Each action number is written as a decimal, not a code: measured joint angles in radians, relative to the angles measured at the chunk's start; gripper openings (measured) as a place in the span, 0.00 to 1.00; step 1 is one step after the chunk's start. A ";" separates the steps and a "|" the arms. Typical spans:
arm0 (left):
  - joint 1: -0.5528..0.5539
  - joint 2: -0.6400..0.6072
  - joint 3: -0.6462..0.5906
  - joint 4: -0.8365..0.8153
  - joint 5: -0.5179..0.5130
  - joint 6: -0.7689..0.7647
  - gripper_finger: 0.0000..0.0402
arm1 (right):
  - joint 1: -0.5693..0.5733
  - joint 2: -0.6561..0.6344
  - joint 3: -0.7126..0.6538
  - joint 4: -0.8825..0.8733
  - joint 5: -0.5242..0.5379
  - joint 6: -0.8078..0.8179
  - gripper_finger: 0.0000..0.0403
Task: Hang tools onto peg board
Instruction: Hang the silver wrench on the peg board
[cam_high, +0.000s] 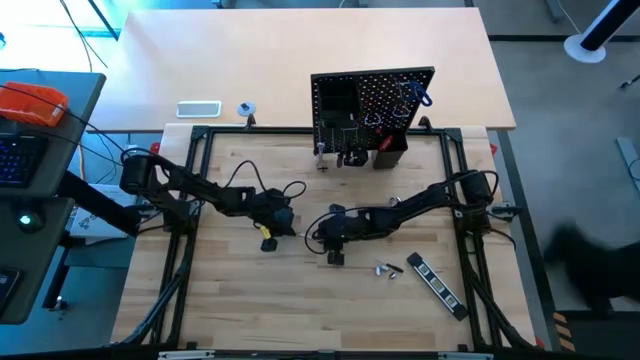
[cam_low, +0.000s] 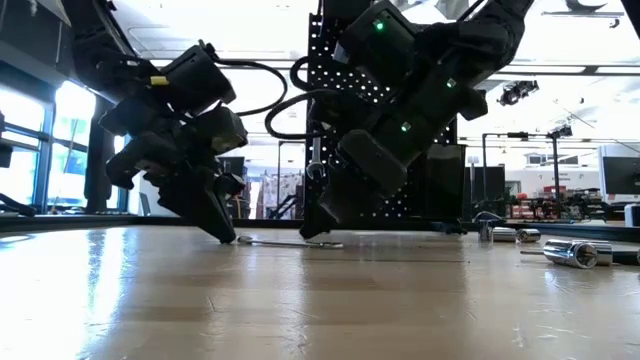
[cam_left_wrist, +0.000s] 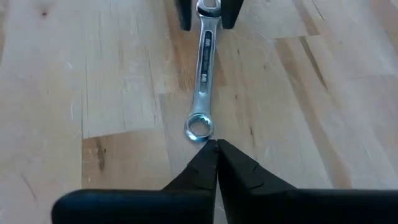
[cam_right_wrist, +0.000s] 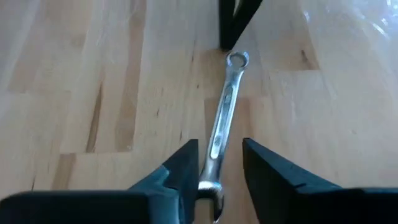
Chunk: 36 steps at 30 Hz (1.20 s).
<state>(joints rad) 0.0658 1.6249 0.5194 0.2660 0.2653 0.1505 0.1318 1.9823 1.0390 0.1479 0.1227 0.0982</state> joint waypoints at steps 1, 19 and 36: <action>-0.002 0.000 0.000 0.004 0.000 0.000 0.01 | 0.000 0.000 0.000 0.008 0.000 0.004 0.31; -0.023 0.000 0.000 0.070 -0.078 -0.002 0.01 | 0.009 0.082 0.009 0.074 0.023 0.076 0.19; -0.022 -0.001 0.001 0.130 -0.066 0.042 0.37 | 0.015 0.058 0.006 0.033 0.103 0.006 0.00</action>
<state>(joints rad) 0.0437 1.6241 0.5205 0.3962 0.1992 0.1928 0.1466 2.0408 1.0451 0.1806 0.2260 0.1042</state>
